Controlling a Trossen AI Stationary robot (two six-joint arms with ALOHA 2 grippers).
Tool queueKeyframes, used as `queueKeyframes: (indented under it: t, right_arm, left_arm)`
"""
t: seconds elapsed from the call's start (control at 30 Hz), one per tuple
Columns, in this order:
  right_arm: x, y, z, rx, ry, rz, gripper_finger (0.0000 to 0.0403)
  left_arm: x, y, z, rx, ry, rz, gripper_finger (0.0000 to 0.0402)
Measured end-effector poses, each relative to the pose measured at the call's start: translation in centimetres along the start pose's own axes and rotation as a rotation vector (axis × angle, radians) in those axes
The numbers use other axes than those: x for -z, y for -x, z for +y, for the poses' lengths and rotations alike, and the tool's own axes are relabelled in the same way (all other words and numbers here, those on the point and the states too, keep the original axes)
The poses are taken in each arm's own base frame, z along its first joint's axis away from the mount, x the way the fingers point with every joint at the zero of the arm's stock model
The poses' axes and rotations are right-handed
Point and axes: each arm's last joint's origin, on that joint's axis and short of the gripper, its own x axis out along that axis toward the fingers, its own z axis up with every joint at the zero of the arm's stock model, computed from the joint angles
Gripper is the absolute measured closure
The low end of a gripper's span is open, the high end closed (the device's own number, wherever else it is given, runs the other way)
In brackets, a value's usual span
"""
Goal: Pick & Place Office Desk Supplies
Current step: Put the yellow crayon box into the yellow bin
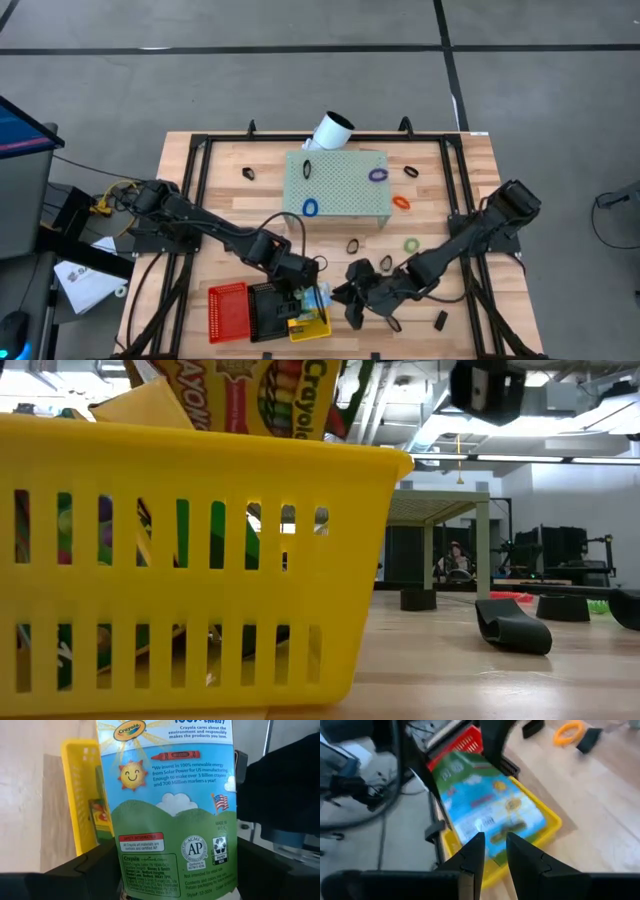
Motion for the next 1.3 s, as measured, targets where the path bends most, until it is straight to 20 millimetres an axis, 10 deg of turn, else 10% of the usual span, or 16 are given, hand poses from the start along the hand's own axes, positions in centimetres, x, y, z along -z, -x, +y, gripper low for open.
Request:
queueKeyframes:
  t: [1.3]
  right_arm:
    - [-0.2,-2.9,-1.0,-0.075,0.044,0.069,0.0326]
  left_arm:
    - [-0.6,1.2,1.3,0.044,0.046,0.026,0.0082]
